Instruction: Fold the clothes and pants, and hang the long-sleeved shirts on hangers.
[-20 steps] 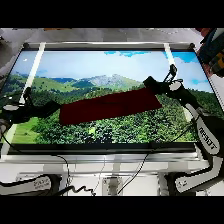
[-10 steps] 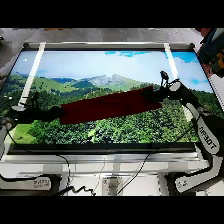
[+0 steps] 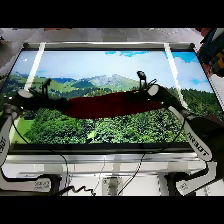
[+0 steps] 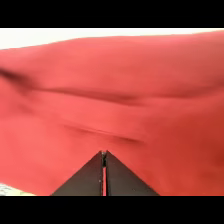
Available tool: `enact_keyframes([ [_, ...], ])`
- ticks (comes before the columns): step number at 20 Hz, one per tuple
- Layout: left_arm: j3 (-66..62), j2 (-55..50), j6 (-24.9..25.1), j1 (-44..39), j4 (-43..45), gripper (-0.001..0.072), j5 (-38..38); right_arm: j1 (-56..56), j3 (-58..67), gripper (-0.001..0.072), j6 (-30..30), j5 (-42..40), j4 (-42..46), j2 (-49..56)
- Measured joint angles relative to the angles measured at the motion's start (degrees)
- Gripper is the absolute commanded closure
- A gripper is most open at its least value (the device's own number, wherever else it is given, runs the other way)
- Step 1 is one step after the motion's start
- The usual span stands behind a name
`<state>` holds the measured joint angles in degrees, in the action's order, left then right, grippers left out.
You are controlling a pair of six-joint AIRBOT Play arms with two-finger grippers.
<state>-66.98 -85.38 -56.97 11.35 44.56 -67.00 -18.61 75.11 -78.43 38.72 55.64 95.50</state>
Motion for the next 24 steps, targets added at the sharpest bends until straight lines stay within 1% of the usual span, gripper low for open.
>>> enact_keyframes([
  [3, -6.6, 4.8, -2.8, 0.5, -0.2, 0.0693, -10.3, -6.4, 2.4, 0.0703, -1.2, -3.8, 0.0, 0.7],
  [5, -8.8, 9.1, -3.8, 1.1, -0.8, 0.0693, -13.9, -10.5, 4.6, 0.0703, -3.3, -5.3, 0.0, 2.4],
  [9, -10.5, 16.2, -4.7, 1.6, -2.4, 0.0693, -15.6, -18.0, 10.3, 0.0703, -7.9, -6.7, -1.3, 7.8],
  [12, -10.9, 18.7, -5.1, 1.6, -3.0, 0.0693, -15.5, -22.2, 14.6, 0.0703, -9.5, -7.0, -2.3, 10.7],
  [15, -11.0, 18.9, -5.2, 0.9, -5.2, 0.0692, -13.4, -23.4, 17.5, 0.0702, -10.1, -5.8, 0.3, 11.4],
  [18, -11.0, 16.9, -5.2, -2.8, -7.3, 0.0693, -8.8, -20.1, 19.9, 0.0703, -10.3, -1.5, 7.2, 10.1],
  [21, -11.0, 12.2, -5.2, -10.6, -8.5, 0.0693, -1.3, -13.1, 21.1, 0.0703, -10.5, 5.5, 13.4, 7.0],
  [24, -11.0, 4.9, -5.2, -22.0, -12.6, 0.0692, 10.6, -3.7, 21.6, 0.0702, -10.5, 12.5, 16.9, 3.2],
])
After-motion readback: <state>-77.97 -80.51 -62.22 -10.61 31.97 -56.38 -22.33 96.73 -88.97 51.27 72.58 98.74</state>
